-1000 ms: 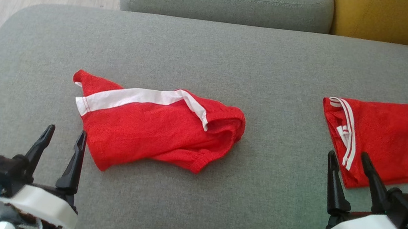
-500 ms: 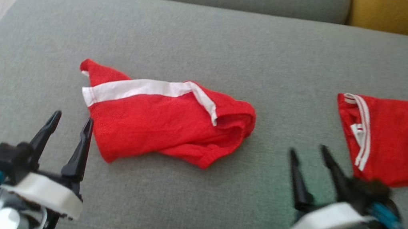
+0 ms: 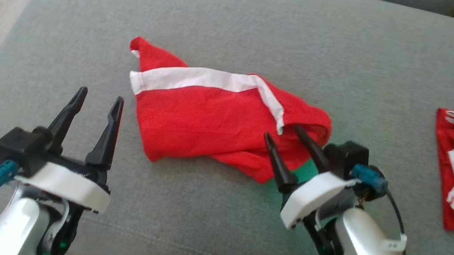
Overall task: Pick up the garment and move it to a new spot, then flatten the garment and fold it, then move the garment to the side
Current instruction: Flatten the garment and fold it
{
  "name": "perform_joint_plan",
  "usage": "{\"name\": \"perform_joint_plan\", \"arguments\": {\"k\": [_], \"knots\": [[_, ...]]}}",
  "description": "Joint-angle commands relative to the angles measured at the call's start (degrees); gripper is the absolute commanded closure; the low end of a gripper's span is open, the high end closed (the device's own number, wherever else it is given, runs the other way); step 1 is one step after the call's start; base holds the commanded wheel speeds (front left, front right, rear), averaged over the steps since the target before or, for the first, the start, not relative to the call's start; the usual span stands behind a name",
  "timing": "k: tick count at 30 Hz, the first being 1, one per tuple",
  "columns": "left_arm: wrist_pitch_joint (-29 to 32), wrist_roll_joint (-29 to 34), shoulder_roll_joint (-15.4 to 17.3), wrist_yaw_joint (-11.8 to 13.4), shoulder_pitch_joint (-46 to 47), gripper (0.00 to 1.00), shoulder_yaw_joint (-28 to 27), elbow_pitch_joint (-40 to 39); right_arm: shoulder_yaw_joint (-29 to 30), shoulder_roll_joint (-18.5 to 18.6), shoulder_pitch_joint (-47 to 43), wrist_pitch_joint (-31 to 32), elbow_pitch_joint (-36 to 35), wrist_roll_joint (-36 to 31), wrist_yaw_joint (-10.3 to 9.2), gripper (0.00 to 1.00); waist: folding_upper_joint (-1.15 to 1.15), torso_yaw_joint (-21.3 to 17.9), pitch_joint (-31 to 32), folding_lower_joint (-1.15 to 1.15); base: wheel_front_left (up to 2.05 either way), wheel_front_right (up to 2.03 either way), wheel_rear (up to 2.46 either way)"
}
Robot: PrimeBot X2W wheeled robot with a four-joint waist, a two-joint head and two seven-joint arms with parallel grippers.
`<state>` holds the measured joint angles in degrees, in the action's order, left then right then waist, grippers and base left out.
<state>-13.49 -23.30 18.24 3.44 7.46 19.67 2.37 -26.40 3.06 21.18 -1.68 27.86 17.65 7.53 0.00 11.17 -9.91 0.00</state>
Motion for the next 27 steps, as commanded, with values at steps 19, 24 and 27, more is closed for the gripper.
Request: {"name": "perform_joint_plan", "arguments": {"k": [19, 24, 27], "knots": [[-1.48, 0.92, -0.51, -1.24, 3.67, 0.00, -4.44, 0.56, 2.13, -0.18, 3.02, -5.34, 6.94, 12.35, -0.04, 1.00, 0.00, -2.31, -1.78, 0.00, 0.00, 0.00, 0.00], [-1.50, 1.26, -0.43, -1.37, 3.30, 0.00, -4.92, 0.18, 6.81, -0.18, -0.33, -1.03, 4.50, 18.14, -0.04, 1.00, 0.00, -4.40, -1.58, 0.00, 0.00, 0.00, 0.00], [-1.50, 1.46, -0.36, -1.32, 3.02, 0.00, -5.08, -0.17, 9.85, -0.10, -1.45, 1.78, 2.87, 18.06, -0.04, 1.00, 0.00, -5.29, -1.46, 0.00, 0.00, 0.00, 0.00]]}}
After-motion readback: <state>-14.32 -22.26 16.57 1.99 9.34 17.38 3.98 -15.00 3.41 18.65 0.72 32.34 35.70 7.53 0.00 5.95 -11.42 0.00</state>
